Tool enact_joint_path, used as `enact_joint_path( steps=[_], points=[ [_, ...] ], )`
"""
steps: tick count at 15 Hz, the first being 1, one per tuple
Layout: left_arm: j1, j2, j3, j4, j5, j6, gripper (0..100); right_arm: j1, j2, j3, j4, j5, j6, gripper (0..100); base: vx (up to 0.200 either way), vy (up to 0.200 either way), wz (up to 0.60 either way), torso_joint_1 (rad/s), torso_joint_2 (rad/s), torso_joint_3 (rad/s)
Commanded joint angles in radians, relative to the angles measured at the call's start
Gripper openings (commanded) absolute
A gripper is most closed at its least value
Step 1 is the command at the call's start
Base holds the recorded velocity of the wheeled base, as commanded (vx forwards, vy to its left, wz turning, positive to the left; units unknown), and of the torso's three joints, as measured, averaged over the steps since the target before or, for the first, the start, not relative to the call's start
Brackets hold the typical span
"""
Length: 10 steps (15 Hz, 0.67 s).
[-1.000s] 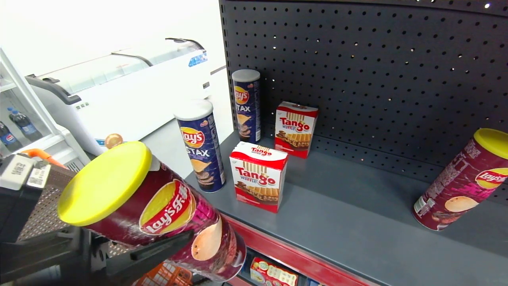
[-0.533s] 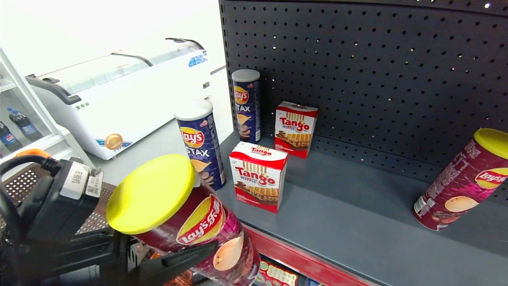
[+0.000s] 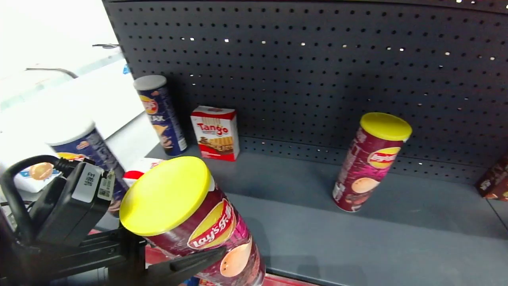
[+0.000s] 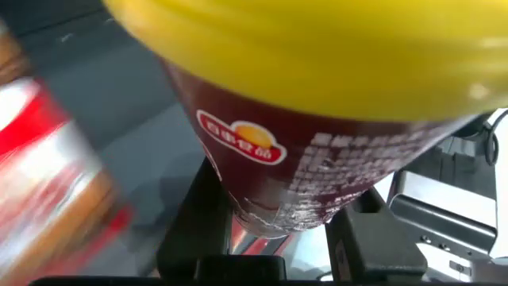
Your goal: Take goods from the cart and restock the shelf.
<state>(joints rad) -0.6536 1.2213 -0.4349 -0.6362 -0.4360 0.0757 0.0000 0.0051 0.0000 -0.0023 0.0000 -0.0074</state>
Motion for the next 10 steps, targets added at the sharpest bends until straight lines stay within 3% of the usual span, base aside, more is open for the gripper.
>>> enact_joint_path(
  steps=[1,3,10],
  points=[
    [0.0,0.003,-0.002,0.001,0.0,0.001,0,0.0,0.001,0.0,-0.001,0.0,0.0,100,0.0,0.0,-0.6,0.002,0.0,0.002],
    [0.002,0.001,-0.002,0.001,0.0,-0.001,0,0.0,0.001,0.0,-0.001,0.0,-0.002,100,0.0,0.0,-0.6,0.005,0.0,0.002],
    [0.015,-0.016,0.005,0.001,0.005,-0.002,0,0.0,0.001,0.0,-0.001,0.0,0.003,100,0.0,0.0,0.0,0.0,0.0,0.0]
  ],
)
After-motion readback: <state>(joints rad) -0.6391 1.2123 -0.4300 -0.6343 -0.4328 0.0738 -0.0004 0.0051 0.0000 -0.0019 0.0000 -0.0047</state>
